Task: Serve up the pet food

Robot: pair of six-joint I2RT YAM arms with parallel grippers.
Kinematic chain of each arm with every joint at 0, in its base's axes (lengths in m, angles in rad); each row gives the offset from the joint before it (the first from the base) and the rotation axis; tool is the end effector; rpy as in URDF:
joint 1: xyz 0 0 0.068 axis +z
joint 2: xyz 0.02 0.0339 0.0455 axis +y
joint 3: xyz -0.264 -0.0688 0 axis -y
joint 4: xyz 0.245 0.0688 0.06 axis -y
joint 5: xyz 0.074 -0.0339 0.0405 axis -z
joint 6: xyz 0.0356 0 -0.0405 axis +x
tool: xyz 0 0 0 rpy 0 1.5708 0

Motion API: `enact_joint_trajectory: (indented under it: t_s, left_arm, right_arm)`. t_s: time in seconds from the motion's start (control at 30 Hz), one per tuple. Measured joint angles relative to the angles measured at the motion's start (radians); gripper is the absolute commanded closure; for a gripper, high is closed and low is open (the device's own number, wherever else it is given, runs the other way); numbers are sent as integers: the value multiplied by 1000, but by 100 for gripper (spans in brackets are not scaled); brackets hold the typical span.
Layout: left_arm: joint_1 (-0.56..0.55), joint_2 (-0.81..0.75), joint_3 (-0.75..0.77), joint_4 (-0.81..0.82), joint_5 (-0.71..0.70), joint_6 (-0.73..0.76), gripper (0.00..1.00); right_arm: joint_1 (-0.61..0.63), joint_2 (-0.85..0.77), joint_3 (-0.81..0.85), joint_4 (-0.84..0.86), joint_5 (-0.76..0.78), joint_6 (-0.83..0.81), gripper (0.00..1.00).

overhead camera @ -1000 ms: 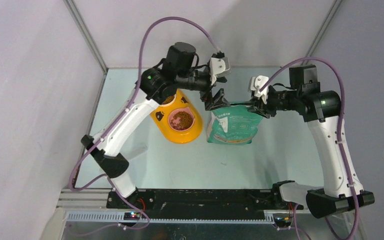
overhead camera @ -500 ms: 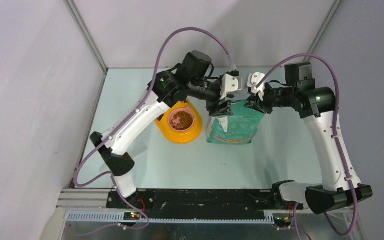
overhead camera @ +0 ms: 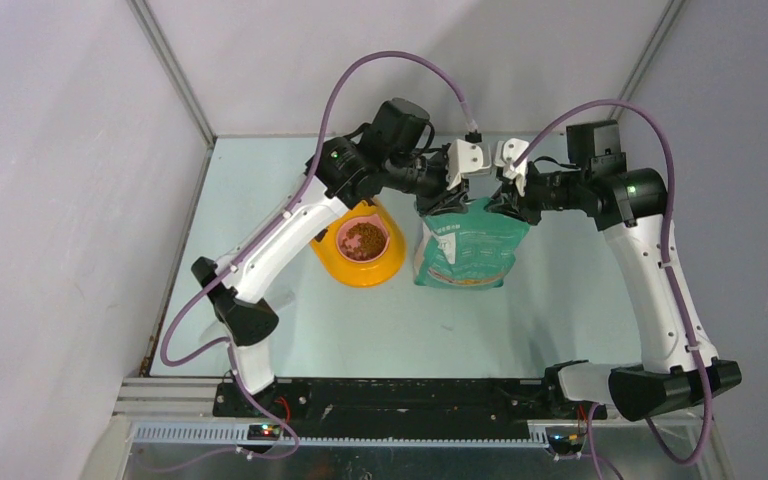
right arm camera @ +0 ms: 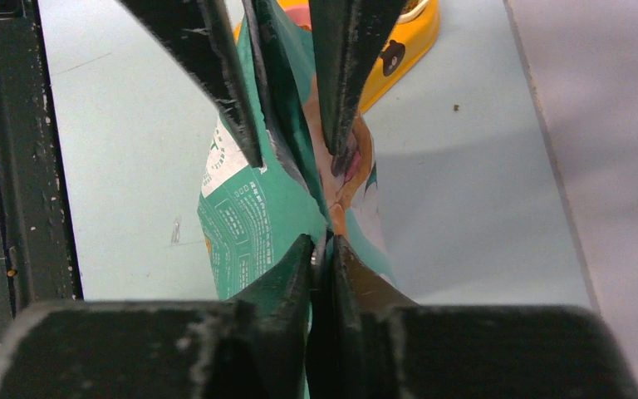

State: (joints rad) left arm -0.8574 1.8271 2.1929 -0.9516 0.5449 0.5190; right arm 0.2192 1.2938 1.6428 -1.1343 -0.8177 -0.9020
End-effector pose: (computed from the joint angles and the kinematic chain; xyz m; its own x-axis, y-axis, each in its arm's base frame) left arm 0.2356 -0.3004 0.4548 0.1468 0.4786 -0.8657 0.9864 -0.0050 0.1645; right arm 0.2160 0.0747 0.4381 0.0839 -0.5310 -0.8432 -0.9459 0.2237 -0.2350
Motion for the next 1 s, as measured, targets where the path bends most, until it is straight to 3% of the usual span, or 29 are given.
enact_joint_trajectory:
  t_s: [0.07, 0.17, 0.23, 0.27, 0.3, 0.37, 0.43, 0.53, 0.63, 0.7, 0.73, 0.8, 0.9, 1.0]
  left_arm:
    - [0, 0, 0, 0, -13, -5, 76]
    - [0, 0, 0, 0, -21, -6, 97]
    - [0, 0, 0, 1, -26, -12, 100]
    - [0, 0, 0, 2, -27, -14, 100]
    - [0, 0, 0, 2, -29, -14, 100]
    - [0, 0, 0, 5, -37, -15, 100]
    - [0, -1, -2, 11, -43, -17, 100]
    - [0, -2, -5, 23, -48, -26, 100]
    - [0, -3, -8, 26, -48, -31, 100]
    - [-1, -14, -33, 46, -44, -31, 95]
    - [-1, -21, -44, 53, -44, -30, 79]
    - [0, -33, -63, 61, -45, -24, 61]
    - [2, -37, -67, 66, -44, -20, 56]
    - [10, -37, -67, 56, -43, -9, 62]
  right_arm:
    - [-1, 2, 0, 0, -4, 3, 98]
    - [-1, 2, 0, -1, -8, 3, 100]
    - [-3, 2, 0, -2, -11, 0, 99]
    - [-3, 2, 0, -1, -13, -3, 94]
    - [-3, 2, -2, 1, -15, -4, 82]
    - [-3, -5, -15, 15, -18, 0, 69]
    - [-3, -24, -45, 49, -26, 11, 65]
    - [4, -70, -119, 123, -44, 27, 68]
    - [13, -98, -172, 188, -65, 46, 86]
    - [13, -95, -180, 228, -81, 67, 96]
    - [12, -90, -180, 241, -87, 76, 100]
    - [12, -79, -181, 269, -103, 106, 100]
    - [12, -69, -182, 294, -114, 141, 100]
    - [6, -64, -182, 305, -122, 166, 100]
